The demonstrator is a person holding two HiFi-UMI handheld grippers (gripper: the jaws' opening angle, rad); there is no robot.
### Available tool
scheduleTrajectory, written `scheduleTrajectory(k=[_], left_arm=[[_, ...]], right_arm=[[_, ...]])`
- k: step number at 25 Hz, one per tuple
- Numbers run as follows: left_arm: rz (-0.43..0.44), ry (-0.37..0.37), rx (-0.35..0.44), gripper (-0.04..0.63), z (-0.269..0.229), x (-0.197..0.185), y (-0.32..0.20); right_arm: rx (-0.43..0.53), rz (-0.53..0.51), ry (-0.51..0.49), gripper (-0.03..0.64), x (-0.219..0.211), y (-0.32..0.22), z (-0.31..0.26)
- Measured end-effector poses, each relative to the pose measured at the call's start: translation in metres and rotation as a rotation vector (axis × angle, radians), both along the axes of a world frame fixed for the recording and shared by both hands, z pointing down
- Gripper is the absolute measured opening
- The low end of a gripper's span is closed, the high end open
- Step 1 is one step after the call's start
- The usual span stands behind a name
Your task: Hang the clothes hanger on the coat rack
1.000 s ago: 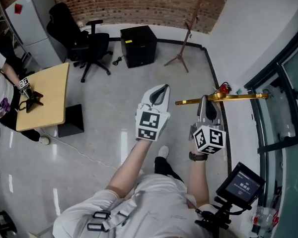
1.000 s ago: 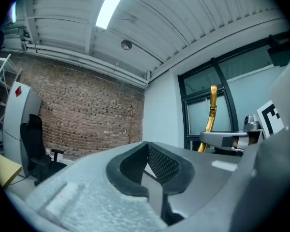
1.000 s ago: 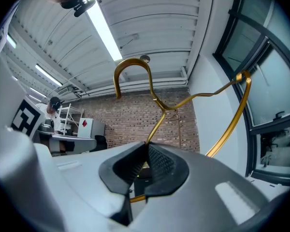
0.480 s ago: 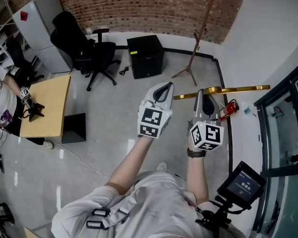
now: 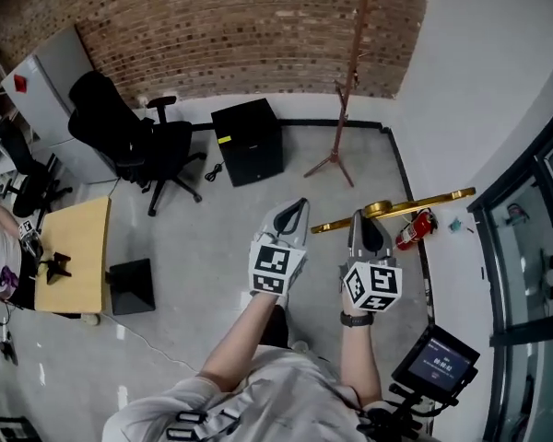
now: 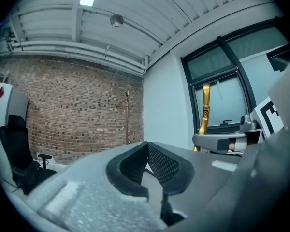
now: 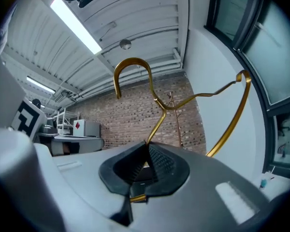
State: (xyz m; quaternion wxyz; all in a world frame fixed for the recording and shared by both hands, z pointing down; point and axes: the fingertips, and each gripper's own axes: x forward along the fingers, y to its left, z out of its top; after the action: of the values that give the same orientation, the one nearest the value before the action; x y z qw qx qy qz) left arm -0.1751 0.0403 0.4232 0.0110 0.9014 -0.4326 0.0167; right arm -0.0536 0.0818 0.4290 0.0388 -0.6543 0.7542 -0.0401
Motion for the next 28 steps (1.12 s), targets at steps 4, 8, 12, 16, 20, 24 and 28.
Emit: scheduleTrajectory(k=[4, 8, 12, 16, 20, 24, 28], left_arm=[[0.041, 0.029, 0.005, 0.0, 0.003, 0.03, -0.058], [0.092, 0.053, 0.032, 0.0, -0.012, 0.049, -0.118], [0.132, 0.093, 0.086, 0.0, -0.043, 0.067, -0.184], [0.162, 0.087, 0.083, 0.0, -0.041, 0.077, -0.224], [0.166, 0.084, 0.028, 0.0, -0.024, 0.088, -0.273], [0.207, 0.085, 0.024, 0.0, -0.016, 0.118, -0.304], [0.166, 0.071, 0.016, 0.0, -0.008, 0.152, -0.353]], right_arm=[[-0.026, 0.075, 0.004, 0.008, 0.034, -0.044, 0.007], [-0.05, 0.09, -0.029, 0.009, 0.05, -0.101, 0.0], [-0.013, 0.122, -0.022, 0.009, 0.065, -0.163, -0.024], [-0.01, 0.163, -0.03, 0.009, 0.077, -0.205, -0.027], [-0.063, 0.149, -0.025, 0.009, 0.08, -0.254, -0.012], [-0.093, 0.159, -0.025, 0.009, 0.103, -0.288, 0.003], [-0.093, 0.126, -0.081, 0.009, 0.136, -0.339, 0.012]])
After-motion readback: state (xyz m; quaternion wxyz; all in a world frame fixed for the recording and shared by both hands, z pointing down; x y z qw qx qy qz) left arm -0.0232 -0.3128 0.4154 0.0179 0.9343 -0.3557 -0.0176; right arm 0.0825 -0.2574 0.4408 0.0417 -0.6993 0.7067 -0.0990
